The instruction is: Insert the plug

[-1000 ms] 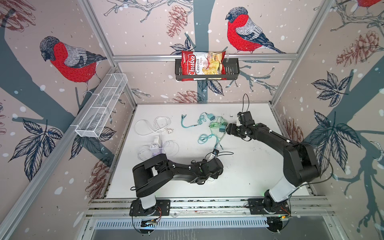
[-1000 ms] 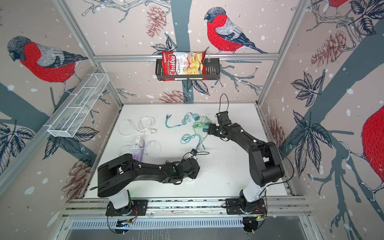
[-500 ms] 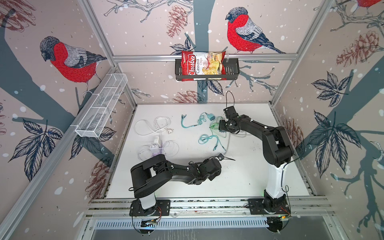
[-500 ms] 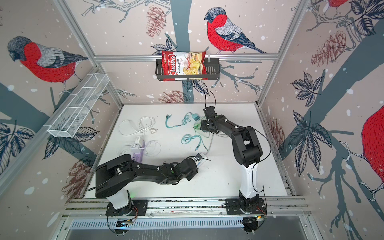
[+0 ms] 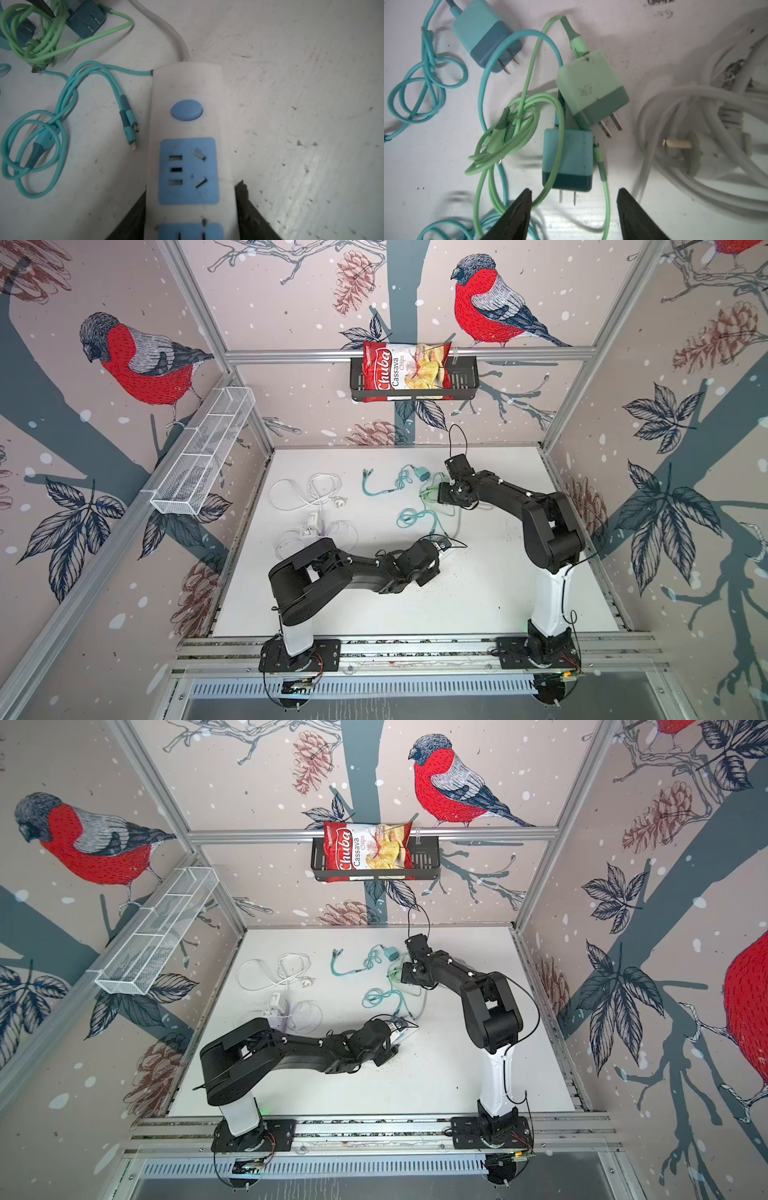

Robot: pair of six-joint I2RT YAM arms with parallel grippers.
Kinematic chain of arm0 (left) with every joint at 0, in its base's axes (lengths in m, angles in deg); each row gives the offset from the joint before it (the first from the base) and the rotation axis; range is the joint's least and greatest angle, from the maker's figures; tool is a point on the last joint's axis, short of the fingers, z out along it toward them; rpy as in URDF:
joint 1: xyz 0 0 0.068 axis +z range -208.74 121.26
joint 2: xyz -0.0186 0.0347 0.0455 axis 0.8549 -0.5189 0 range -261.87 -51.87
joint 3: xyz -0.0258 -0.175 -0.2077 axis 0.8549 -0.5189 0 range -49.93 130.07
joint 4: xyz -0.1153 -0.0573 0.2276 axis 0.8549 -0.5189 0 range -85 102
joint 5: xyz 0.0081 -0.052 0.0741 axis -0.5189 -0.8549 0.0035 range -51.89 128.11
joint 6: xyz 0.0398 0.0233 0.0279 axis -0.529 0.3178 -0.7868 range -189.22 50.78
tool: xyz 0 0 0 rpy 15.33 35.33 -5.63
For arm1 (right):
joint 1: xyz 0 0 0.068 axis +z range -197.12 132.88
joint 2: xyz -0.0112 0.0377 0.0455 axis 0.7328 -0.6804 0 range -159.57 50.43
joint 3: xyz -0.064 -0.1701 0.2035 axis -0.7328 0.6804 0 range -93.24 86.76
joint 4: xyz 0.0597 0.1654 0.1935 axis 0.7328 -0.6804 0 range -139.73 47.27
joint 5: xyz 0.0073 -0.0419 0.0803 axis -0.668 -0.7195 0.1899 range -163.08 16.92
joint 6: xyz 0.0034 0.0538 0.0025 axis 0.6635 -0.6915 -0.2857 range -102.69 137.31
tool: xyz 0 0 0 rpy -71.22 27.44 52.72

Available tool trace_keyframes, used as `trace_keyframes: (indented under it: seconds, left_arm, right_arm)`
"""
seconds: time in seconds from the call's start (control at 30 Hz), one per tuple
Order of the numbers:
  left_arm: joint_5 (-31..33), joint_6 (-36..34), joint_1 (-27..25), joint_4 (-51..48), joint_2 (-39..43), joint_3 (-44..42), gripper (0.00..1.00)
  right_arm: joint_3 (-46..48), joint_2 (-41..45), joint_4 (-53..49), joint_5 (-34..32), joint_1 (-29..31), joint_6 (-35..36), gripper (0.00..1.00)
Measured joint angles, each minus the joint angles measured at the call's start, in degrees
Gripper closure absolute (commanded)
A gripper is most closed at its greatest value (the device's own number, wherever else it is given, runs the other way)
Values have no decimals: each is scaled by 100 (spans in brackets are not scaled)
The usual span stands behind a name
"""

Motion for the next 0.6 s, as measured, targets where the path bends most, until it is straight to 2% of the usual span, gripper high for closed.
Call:
trace_keyframes:
  seconds: [0.33, 0.6]
  left_arm:
    - [96, 168, 15, -468, -39, 284, 31]
    - [299, 212, 15, -1263, 708, 463, 30]
  right_arm:
    - [369, 470, 293, 402, -225, -61, 28]
    - [546, 603, 511, 664, -448, -61, 28]
